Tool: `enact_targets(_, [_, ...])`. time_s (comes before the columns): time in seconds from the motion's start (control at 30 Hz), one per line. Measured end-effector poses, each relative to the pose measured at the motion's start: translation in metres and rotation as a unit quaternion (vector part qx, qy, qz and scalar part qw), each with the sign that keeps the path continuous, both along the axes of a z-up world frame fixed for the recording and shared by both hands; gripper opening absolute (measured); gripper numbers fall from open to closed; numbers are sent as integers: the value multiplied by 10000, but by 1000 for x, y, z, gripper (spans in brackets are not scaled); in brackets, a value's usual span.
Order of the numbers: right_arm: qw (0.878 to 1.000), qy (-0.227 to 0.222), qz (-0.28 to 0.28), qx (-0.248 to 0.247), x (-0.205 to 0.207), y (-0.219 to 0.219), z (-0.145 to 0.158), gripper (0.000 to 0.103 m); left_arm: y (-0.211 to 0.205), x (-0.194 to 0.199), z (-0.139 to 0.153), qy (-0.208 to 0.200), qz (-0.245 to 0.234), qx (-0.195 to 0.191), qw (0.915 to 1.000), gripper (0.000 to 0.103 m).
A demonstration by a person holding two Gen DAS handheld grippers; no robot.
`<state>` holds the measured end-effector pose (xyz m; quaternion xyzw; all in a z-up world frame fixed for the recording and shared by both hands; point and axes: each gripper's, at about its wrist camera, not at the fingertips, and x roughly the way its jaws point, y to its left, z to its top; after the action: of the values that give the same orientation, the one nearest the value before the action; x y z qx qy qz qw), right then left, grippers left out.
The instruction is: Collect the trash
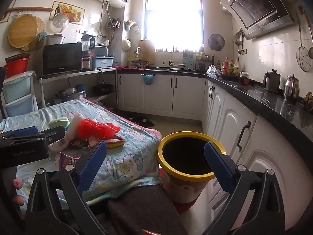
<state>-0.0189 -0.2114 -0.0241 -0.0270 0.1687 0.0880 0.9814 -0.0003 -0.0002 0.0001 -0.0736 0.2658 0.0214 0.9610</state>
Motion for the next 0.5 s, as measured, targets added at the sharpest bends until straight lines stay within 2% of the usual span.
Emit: enact_targets(0.5, [10000, 17, -15, -26, -1, 0, 2, 97, 2, 2, -1, -28, -11, -22, 10000, 93])
